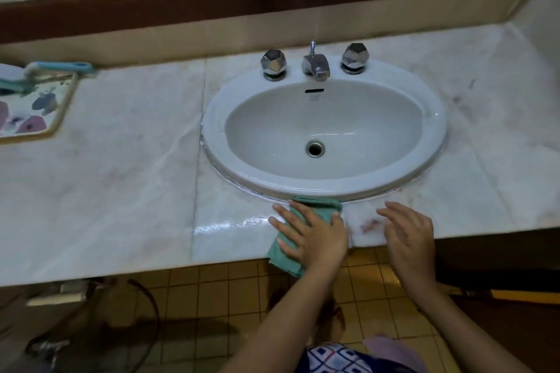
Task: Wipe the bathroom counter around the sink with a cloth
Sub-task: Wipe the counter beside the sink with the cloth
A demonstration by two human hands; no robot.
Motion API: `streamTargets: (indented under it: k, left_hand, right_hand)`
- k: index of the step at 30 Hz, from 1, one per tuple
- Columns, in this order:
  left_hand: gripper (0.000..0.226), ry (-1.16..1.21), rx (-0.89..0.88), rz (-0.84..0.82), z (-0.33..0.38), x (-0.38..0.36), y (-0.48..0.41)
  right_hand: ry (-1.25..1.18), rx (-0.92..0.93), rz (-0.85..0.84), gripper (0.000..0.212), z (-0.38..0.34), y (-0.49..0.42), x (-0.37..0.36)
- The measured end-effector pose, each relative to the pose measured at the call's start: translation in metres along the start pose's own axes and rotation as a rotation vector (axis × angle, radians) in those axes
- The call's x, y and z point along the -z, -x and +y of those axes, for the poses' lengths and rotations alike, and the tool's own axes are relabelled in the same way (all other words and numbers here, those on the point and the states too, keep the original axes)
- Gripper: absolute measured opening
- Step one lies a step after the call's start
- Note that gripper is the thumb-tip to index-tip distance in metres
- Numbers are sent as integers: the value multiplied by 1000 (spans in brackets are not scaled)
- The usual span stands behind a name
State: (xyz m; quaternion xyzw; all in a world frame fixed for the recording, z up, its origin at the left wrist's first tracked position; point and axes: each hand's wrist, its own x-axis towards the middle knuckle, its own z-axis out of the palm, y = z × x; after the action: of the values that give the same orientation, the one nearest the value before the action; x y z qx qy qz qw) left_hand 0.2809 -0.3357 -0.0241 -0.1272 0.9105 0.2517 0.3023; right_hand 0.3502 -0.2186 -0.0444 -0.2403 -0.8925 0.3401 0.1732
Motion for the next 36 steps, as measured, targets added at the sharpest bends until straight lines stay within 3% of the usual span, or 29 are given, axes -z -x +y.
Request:
streamTargets:
  k: [3, 7, 9, 11, 13, 15, 19, 22, 25, 28, 32, 34, 36]
  left_hand:
    - [70, 70, -143, -7, -33, 36, 2]
    - [35, 202, -478, 327, -77, 86, -17]
    - [38, 94, -617, 393, -75, 100, -44]
    - [42, -20, -752, 347, -65, 102, -69]
    - [46, -123, -809, 286, -58, 93, -86]
    - [49, -166, -805, 326, -59, 80, -93]
    - [40, -106, -758, 424, -56, 67, -93]
    - [39, -88, -732, 393, -52, 67, -91]
    - [41, -68, -697, 357, -49, 71, -87]
    - [42, 9, -664, 353, -31, 67, -77]
    - [35, 84, -777, 310, 18, 46, -57]
    - [34, 76, -817, 281, 44, 31, -53]
    - [33, 63, -854, 248, 74, 12, -54]
  right_hand:
    - [74, 146, -59, 35, -25, 20, -10]
    - [264, 398, -331, 36, -75, 37, -47]
    - [413, 398, -416, 50, -83, 37, -67]
    - [516, 405, -475, 57, -73, 35, -74]
    - [590, 456, -525, 58, -50, 33, -63]
    - [643, 447, -575, 58, -21, 24, -37]
    - [696, 274, -572, 58, 40, -5, 30]
    - [650, -2, -445, 63, 75, -49, 61]
    - [539, -366, -238, 64, 76, -82, 51]
    - [496, -506, -128, 68, 37, -72, 7]
    - [511, -207, -266, 69, 19, -25, 2]
    - [525, 19, -391, 71, 52, -23, 39]
    - [571, 76, -427, 72, 98, -39, 83]
